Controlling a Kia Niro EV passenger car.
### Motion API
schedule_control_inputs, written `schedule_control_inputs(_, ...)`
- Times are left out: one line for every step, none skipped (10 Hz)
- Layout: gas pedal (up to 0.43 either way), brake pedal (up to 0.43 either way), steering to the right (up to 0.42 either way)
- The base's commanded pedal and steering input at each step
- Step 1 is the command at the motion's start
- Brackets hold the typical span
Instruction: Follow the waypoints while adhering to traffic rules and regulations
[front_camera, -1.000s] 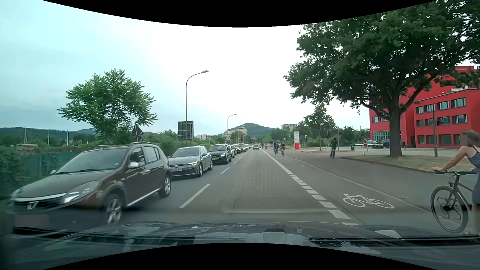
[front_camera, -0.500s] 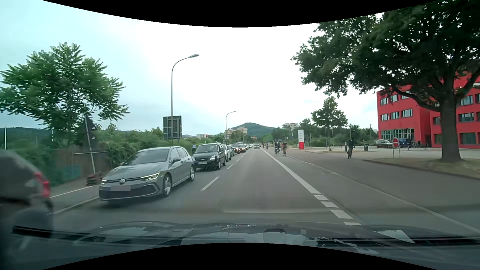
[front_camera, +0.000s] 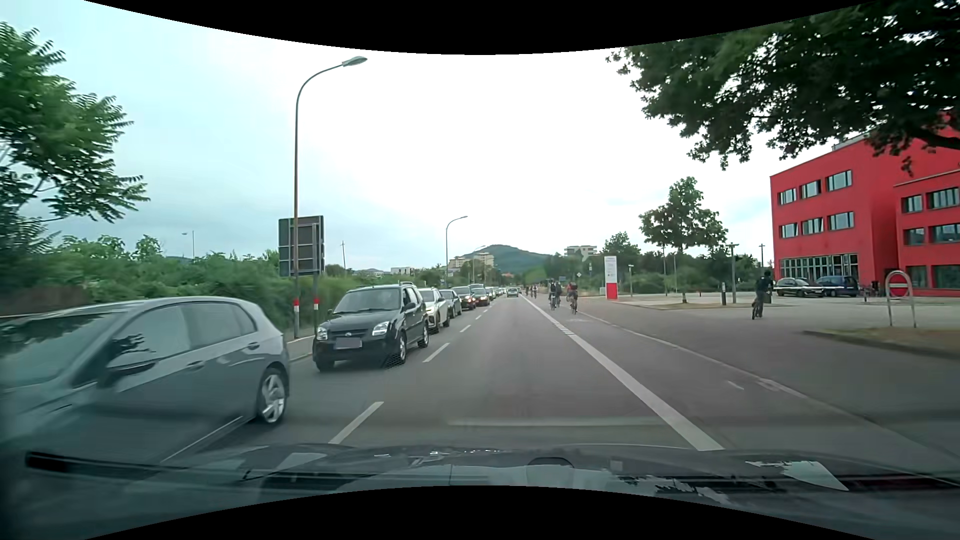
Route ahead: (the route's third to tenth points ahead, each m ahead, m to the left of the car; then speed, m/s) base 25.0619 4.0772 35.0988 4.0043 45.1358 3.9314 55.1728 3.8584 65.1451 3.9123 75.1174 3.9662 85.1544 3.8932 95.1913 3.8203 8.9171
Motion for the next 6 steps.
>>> schedule_control_inputs(0.13, 0.0, 0.0)
schedule_control_inputs(0.13, 0.0, 0.0)
schedule_control_inputs(0.13, 0.0, 0.0)
schedule_control_inputs(0.13, 0.0, 0.0)
schedule_control_inputs(0.13, 0.0, 0.0)
schedule_control_inputs(0.13, 0.0, 0.0)
